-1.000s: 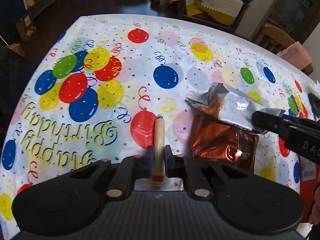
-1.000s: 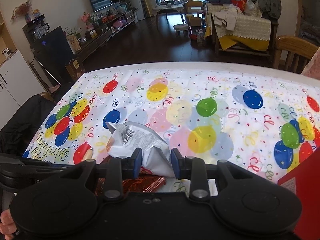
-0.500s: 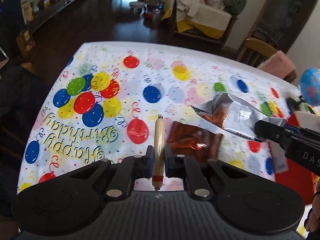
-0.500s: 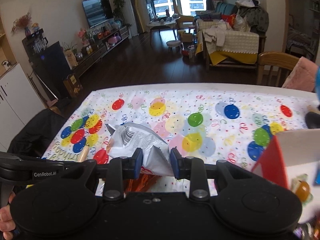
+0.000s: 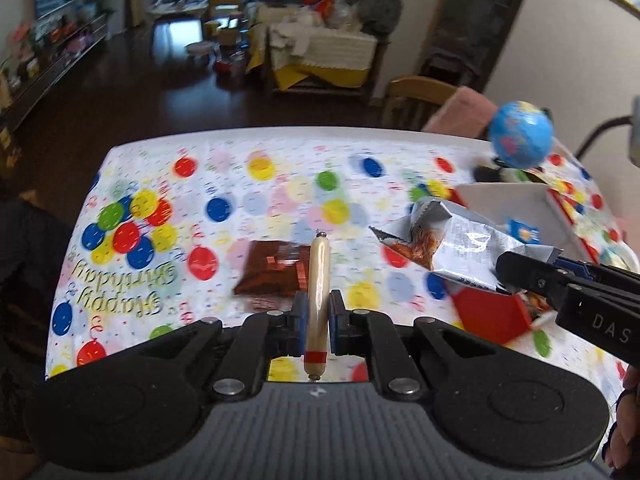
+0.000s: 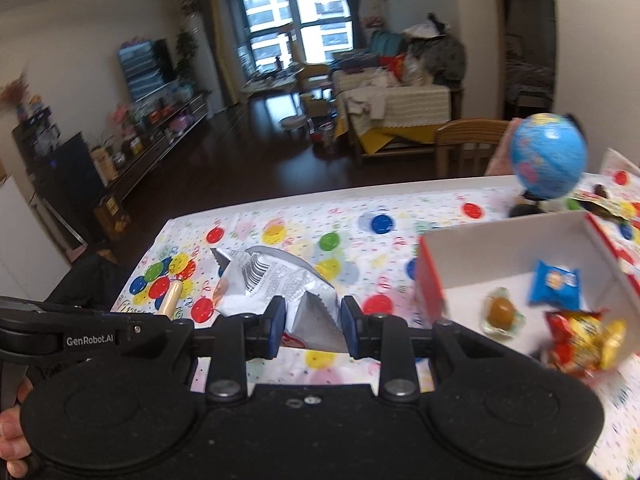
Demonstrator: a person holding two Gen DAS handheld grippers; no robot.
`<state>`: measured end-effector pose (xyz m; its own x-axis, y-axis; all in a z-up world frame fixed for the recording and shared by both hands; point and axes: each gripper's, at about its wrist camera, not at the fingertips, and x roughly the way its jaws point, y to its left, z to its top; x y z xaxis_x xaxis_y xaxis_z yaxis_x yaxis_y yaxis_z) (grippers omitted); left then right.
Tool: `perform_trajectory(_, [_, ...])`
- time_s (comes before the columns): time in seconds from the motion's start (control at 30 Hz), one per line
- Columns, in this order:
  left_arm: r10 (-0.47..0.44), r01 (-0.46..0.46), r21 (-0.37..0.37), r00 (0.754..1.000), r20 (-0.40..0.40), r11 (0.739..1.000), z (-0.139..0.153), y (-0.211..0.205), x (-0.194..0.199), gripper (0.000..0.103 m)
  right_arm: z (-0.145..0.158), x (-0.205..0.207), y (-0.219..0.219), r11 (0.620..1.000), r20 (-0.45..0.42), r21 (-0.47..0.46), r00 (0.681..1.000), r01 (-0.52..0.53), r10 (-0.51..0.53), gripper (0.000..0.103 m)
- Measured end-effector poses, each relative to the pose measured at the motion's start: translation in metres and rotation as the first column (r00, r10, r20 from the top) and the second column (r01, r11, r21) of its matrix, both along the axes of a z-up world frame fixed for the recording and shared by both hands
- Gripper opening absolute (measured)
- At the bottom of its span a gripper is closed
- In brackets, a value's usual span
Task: Organize snacks
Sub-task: 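Carry the wooden stick and silver packet over to the red box, then lower the stick and silver packet into the box and open both tools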
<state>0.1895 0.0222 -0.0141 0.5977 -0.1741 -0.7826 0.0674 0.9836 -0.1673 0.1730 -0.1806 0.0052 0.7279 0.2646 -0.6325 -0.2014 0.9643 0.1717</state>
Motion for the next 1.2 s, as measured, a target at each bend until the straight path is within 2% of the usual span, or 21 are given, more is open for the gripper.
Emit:
perform_trajectory(0.3, [-0.104,0.103,0.010,0.994,0.022,0.995,0.020,-0.060,-0.014,0.010,0.016,-0.026,-0.046,0.996,0.036,0.011,0.996,0.087,-0.087,0.029])
perform_trajectory(0.63, [-0.166,0.166,0.039,0.986,0.009,0.985,0.016,-0.148,0.001,0.010,0.008,-0.022,-0.123,0.989,0.033,0.016,0.989,0.147,-0.147,0.029])
perform_trajectory(0.87, [-0.173,0.174,0.069,0.985,-0.023,0.982,0.001,-0.210,0.027,0.010,-0.007,-0.002,-0.184,0.981,0.006,0.005,0.981,0.194,-0.194,0.029])
perform_trajectory(1.2, [-0.164,0.177,0.120,0.980,-0.116,0.977,-0.045,-0.269,0.074,0.010,-0.045,0.036,-0.240,0.973,-0.049,-0.030,0.972,0.229,-0.230,0.029])
